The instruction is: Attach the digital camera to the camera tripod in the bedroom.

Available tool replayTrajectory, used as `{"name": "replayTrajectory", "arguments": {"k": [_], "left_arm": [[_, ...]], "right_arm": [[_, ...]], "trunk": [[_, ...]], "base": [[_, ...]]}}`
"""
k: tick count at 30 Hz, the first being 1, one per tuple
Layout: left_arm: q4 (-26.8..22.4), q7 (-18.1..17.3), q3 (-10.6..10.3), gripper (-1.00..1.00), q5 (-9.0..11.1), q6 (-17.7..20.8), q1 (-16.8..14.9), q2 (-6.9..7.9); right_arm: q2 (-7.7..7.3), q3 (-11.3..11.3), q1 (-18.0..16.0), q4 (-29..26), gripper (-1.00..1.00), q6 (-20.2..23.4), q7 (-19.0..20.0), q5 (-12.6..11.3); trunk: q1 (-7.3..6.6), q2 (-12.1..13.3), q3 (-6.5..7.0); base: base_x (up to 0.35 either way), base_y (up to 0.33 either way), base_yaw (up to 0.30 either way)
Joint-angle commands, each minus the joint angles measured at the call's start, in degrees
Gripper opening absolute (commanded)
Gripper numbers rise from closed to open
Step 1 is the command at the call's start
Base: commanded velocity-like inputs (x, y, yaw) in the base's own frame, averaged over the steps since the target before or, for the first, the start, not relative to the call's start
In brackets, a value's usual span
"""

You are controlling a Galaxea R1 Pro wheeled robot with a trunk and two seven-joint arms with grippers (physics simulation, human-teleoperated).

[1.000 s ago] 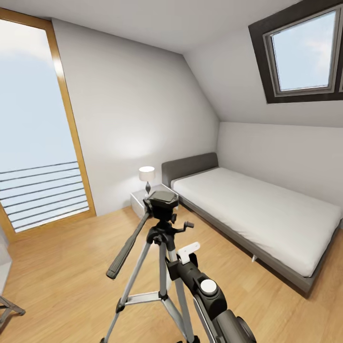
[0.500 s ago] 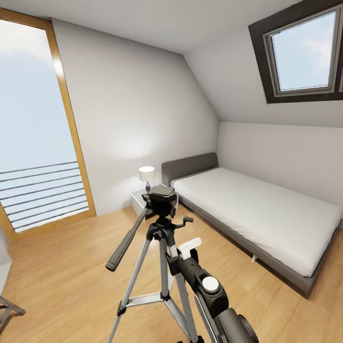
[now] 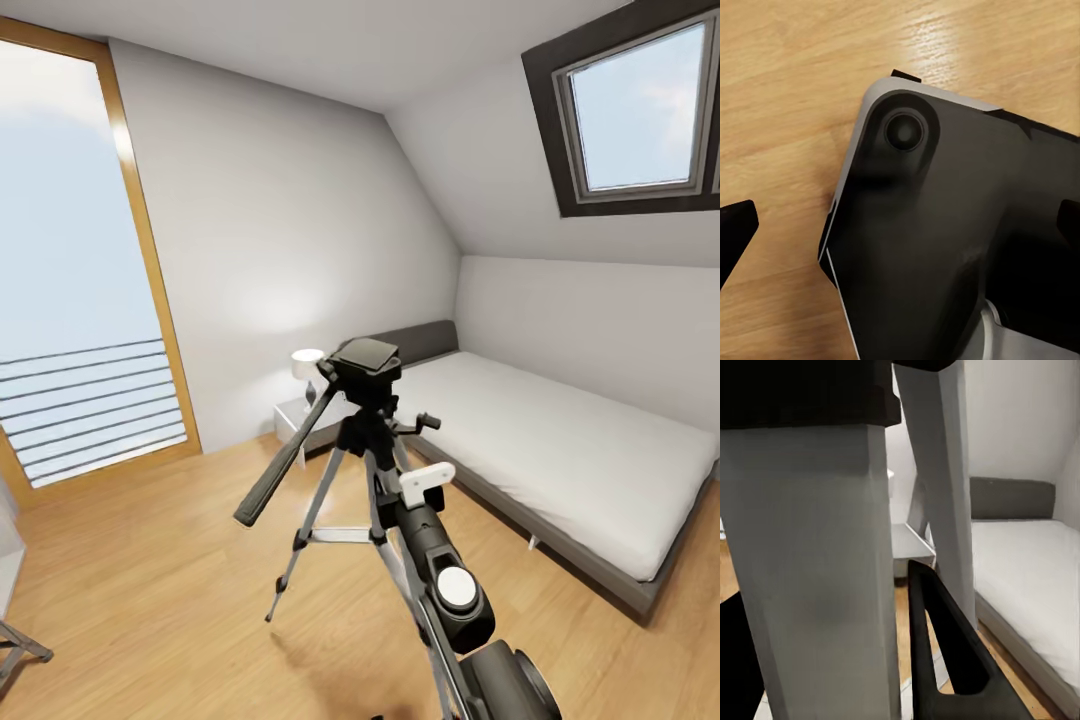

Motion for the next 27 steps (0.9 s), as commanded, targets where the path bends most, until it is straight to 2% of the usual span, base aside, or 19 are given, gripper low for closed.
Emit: {"name": "replayTrajectory", "arguments": {"k": [1, 15, 22, 25, 27], "left_arm": [[-0.09, 0.01, 0.44, 1.0, -0.09, -0.06, 0.02, -0.02], [-0.09, 0.01, 0.44, 1.0, -0.09, -0.06, 0.02, -0.02], [-0.09, 0.01, 0.44, 1.0, -0.09, -0.11, 0.02, -0.02], [-0.09, -0.01, 0.44, 1.0, -0.09, -0.13, 0.02, -0.02], [-0.09, 0.0, 0.44, 1.0, -0.09, -0.13, 0.02, -0.02]], "right_arm": [[0.0, 0.01, -0.05, -0.03, -1.0, 0.4, -0.44, 1.27], [0.0, -0.4, -0.11, 0.12, -1.0, -2.44, -1.19, 1.13], [0.0, -0.46, -0.16, 0.18, -1.0, -2.42, -1.11, 0.89], [0.0, -0.5, -1.01, 0.33, -1.0, -2.21, -1.1, 0.62], [0.0, -0.73, -2.92, 0.59, -1.0, -1.8, -1.05, 0.39]], "trunk": [[0.02, -0.08, -0.09], [0.02, -0.08, -0.09], [0.02, -0.08, -0.09], [0.02, -0.08, -0.09], [0.02, -0.08, -0.09]], "base": [[0.0, 0.0, 0.0], [0.0, 0.0, 0.0], [0.0, 0.0, 0.0], [0.0, 0.0, 0.0], [0.0, 0.0, 0.0]]}}
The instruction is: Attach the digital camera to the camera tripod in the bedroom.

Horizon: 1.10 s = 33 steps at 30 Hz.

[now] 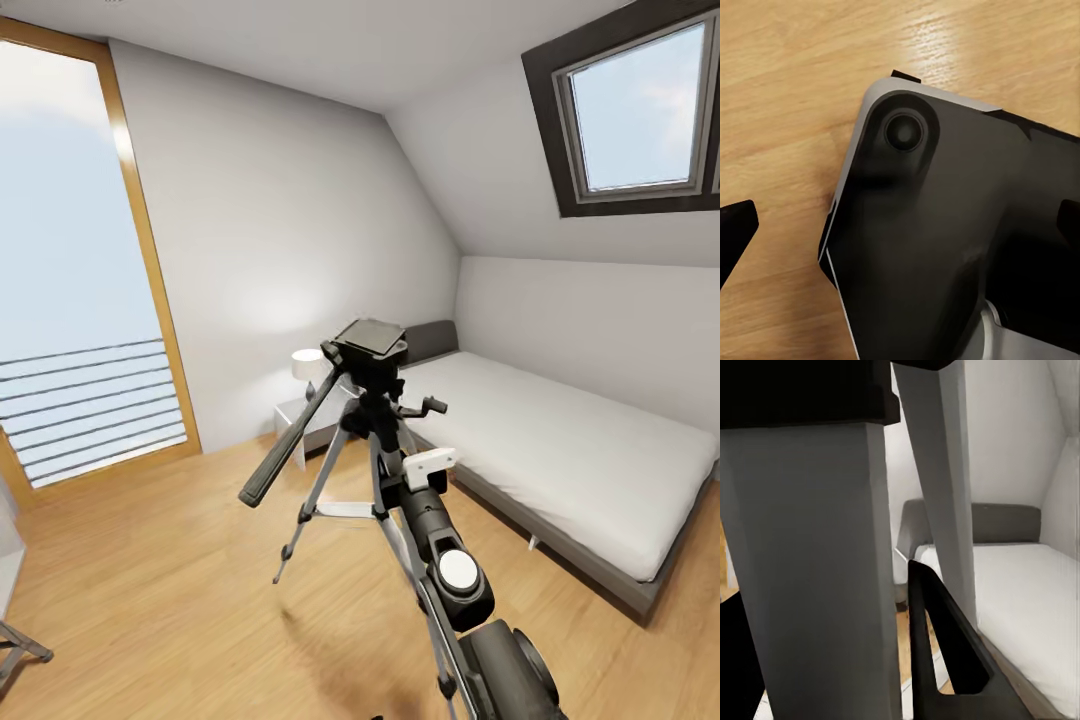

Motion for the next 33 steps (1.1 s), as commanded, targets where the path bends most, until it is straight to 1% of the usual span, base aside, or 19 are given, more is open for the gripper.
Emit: {"name": "replayTrajectory", "arguments": {"k": [1, 4, 7, 8, 11, 12, 15, 16, 21, 23, 26, 33], "left_arm": [[-0.09, 0.01, 0.44, 1.0, -0.09, -0.05, 0.01, -0.02], [-0.09, 0.01, 0.44, 1.0, -0.09, -0.01, 0.01, -0.02], [-0.09, 0.0, 0.44, 1.0, -0.09, 0.0, 0.01, -0.02], [-0.09, -0.01, 0.44, 1.0, -0.09, -0.01, 0.01, -0.02], [-0.09, -0.01, 0.44, 1.0, -0.09, -0.01, 0.01, -0.02], [-0.09, -0.03, 0.44, 1.0, -0.09, -0.01, 0.01, -0.02], [-0.09, -0.05, 0.44, 1.0, -0.09, 0.0, 0.01, -0.02], [-0.09, -0.05, 0.44, 1.0, -0.09, 0.01, 0.01, -0.02], [-0.09, -0.05, 0.44, 1.0, -0.09, 0.01, 0.01, -0.02], [-0.09, -0.04, 0.44, 1.0, -0.09, 0.01, 0.01, -0.02], [-0.09, -0.05, 0.44, 1.0, -0.09, 0.0, 0.01, -0.02], [-0.09, -0.05, 0.44, 1.0, -0.09, -0.01, 0.01, -0.08]], "right_arm": [[0.0, -1.39, -3.56, 0.65, -1.0, 2.65, -0.18, 0.06], [0.0, -2.97, -6.56, 1.11, -1.0, 5.4, -0.16, -0.37], [0.0, -4.14, -9.95, 1.43, -1.0, 8.22, -0.15, -1.36], [0.0, -4.67, -12.47, 1.65, -1.0, 10.05, -0.14, -2.16], [0.0, -5.61, -16.21, 2.32, -1.0, 12.9, -0.14, -3.27], [0.0, -6.43, -18.39, 2.85, -1.0, 14.82, -0.11, -3.87], [0.0, -7.78, -20.68, 3.32, -1.0, 17.63, 0.15, -4.74], [0.0, -8.47, -21.56, 3.5, -1.0, 19.3, 0.35, -5.38], [0.0, -9.36, -22.65, 3.62, -1.0, 22.76, 0.75, -7.48], [0.0, -9.38, -22.79, 3.45, -1.0, 23.39, 0.78, -7.89], [0.0, -9.21, -22.93, 3.09, -1.0, 23.95, 0.68, -8.25], [0.0, -9.17, -23.02, 2.28, -1.0, 24.26, 0.44, -8.17]], "trunk": [[0.02, -0.07, -0.1], [0.02, -0.07, -0.1], [0.02, -0.07, -0.1], [0.02, -0.07, -0.1], [0.02, -0.07, -0.1], [0.02, -0.07, -0.1], [0.02, -0.07, -0.1], [0.02, -0.07, -0.1], [0.02, -0.07, -0.1], [0.02, -0.07, -0.1], [0.02, -0.07, -0.1], [0.02, -0.07, -0.1]], "base": [[0.0, 0.0, 0.0], [0.0, 0.0, 0.0], [0.0, 0.0, 0.0], [0.0, 0.0, 0.0], [0.0, 0.0, 0.0], [0.0, 0.0, 0.0], [0.0, 0.0, 0.0], [0.0, 0.0, 0.0], [0.0, 0.0, 0.0], [0.0, 0.0, 0.0], [0.0, 0.0, 0.0], [0.0, 0.0, 0.0]]}}
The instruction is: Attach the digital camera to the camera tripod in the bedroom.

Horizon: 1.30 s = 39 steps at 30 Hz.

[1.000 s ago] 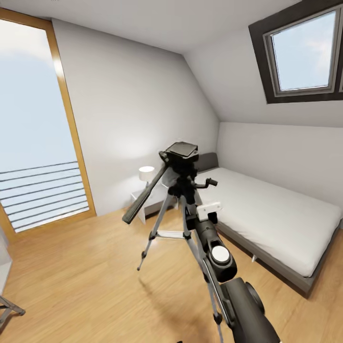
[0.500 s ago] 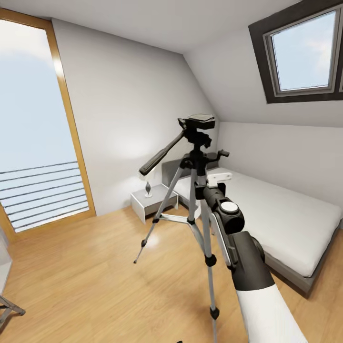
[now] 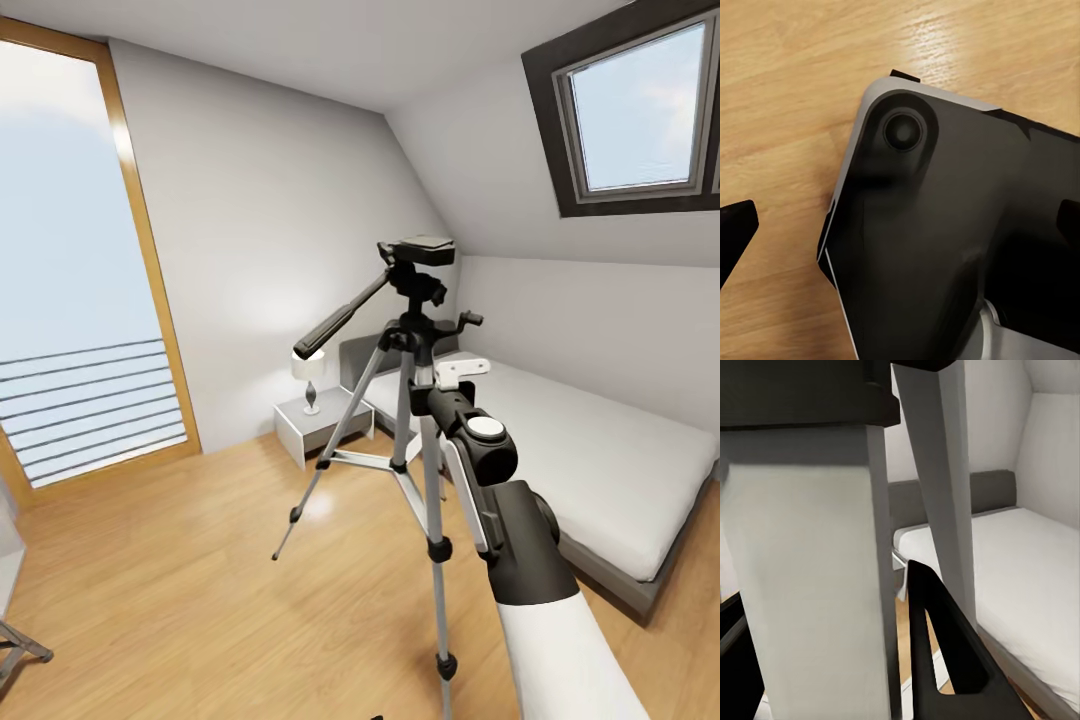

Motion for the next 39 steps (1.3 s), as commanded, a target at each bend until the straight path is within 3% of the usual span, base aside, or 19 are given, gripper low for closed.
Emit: {"name": "replayTrajectory", "arguments": {"k": [1, 34, 39], "left_arm": [[-0.08, 0.0, 0.43, 1.0, -0.09, -0.07, 0.01, -0.02], [-0.08, 0.02, 0.43, 1.0, -0.09, -0.11, 0.01, -0.03], [-0.08, 0.06, 0.45, 1.0, -0.09, -0.05, 0.01, -0.05]], "right_arm": [[0.01, 0.08, -0.07, -0.1, -1.0, 0.41, 0.0, 0.8], [0.01, 0.1, -0.08, -0.24, -1.0, 0.73, -0.04, 1.37], [0.01, 0.21, -0.03, -0.29, -1.0, 2.94, -0.02, 1.25]], "trunk": [[0.02, -0.08, -0.09], [0.02, -0.08, -0.09], [0.02, -0.08, -0.09]], "base": [[0.0, 0.0, 0.0], [0.0, 0.0, 0.0], [0.0, -0.117, 0.0]]}}
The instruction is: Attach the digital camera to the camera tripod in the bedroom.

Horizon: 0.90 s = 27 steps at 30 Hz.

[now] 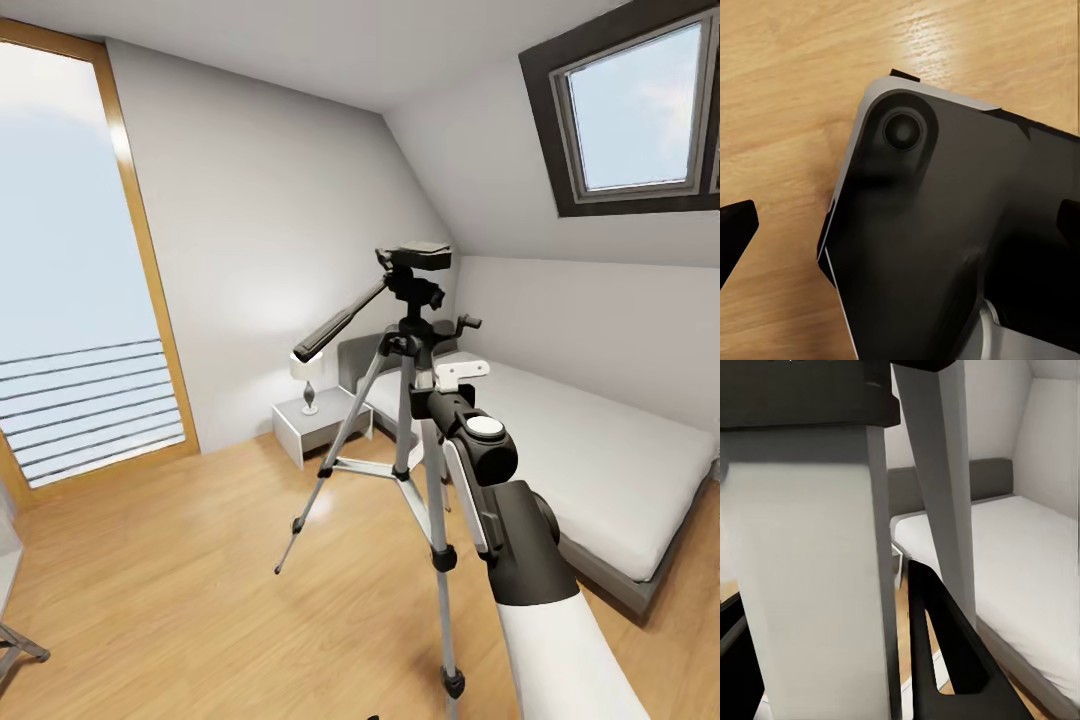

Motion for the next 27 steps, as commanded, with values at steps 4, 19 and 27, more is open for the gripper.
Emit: {"name": "replayTrajectory", "arguments": {"k": [4, 19, 27], "left_arm": [[-0.07, 0.01, 0.43, 1.0, -0.08, -0.07, 0.01, -0.01], [-0.07, 0.01, 0.41, 1.0, -0.08, -0.06, 0.01, -0.01], [-0.07, 0.01, 0.41, 1.0, -0.08, -0.06, 0.01, -0.01]], "right_arm": [[0.0, 0.12, -0.09, -0.11, -1.0, 0.6, 0.06, 0.83], [0.0, 1.86, -0.11, -0.11, -1.0, 0.67, 0.03, 0.88], [0.0, 3.92, -0.11, -0.11, -1.0, 0.66, 0.0, 0.81]], "trunk": [[0.02, -0.08, -0.08], [0.02, -0.08, -0.08], [0.02, -0.08, -0.08]], "base": [[0.0, -0.261, 0.0], [0.0, -0.278, 0.0], [0.0, -0.281, 0.0]]}}
